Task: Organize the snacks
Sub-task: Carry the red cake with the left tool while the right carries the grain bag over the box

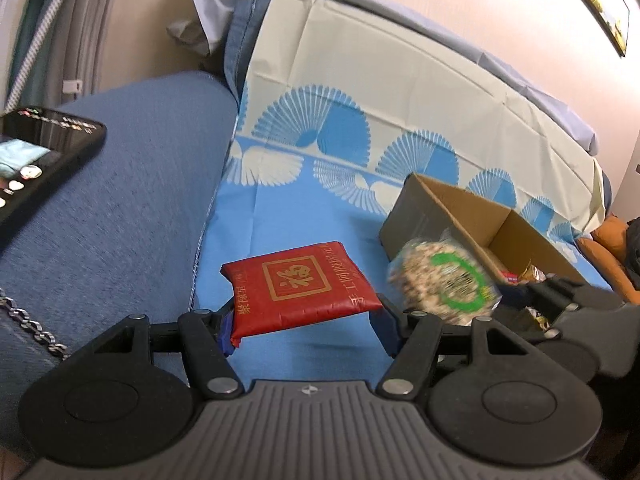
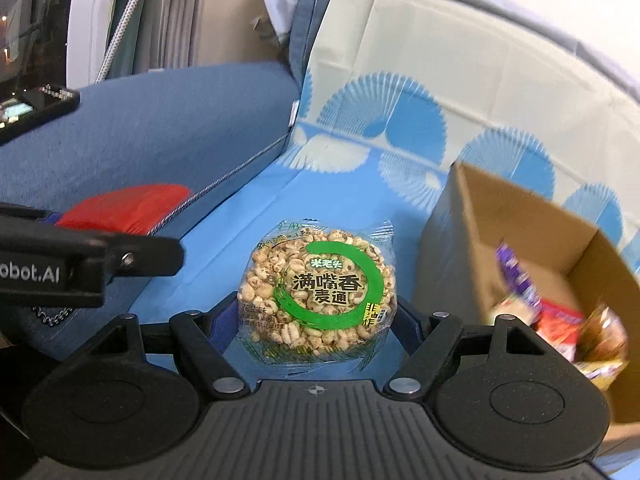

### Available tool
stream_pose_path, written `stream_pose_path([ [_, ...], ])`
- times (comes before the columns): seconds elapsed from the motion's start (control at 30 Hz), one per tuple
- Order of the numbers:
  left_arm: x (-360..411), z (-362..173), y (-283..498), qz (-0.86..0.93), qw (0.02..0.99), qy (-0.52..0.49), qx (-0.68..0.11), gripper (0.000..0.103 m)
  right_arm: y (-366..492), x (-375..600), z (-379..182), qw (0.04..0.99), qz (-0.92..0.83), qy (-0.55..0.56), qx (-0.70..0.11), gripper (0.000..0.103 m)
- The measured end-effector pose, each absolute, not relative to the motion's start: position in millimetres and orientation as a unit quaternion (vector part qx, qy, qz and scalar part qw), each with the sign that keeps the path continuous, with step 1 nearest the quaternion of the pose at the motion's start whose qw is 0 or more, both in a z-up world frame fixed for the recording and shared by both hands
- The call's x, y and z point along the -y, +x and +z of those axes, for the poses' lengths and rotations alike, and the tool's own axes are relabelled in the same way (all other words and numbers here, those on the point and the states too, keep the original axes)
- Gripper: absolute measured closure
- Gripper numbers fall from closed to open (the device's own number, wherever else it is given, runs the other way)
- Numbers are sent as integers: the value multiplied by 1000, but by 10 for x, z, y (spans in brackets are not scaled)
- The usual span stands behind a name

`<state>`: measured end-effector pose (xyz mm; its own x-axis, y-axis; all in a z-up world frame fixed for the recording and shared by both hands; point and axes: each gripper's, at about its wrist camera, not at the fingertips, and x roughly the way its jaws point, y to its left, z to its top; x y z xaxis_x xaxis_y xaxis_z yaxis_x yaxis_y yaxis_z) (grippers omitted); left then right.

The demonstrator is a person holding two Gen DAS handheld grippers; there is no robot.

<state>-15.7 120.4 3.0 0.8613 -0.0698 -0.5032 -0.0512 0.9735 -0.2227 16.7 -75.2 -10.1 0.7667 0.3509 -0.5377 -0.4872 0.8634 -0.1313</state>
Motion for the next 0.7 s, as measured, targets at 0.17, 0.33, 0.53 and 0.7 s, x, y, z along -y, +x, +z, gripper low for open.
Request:
stream_pose_path([
  [0.17, -1206, 89, -250, 4, 958, -124, -259, 33, 147, 935, 126, 937, 221, -142, -233, 24],
  [0.33, -1195, 118, -288, 10, 957, -123, -263, 33, 201, 1215, 480, 941, 219, -130, -223, 24],
  [0.53, -1186, 105, -246, 9, 954, -117, -275, 33, 316, 1759, 917, 948, 228, -95, -203, 24],
  [0.7, -1163, 92, -198, 11, 952, -108, -286, 33, 315, 2292, 927, 956, 223, -93, -163, 24],
])
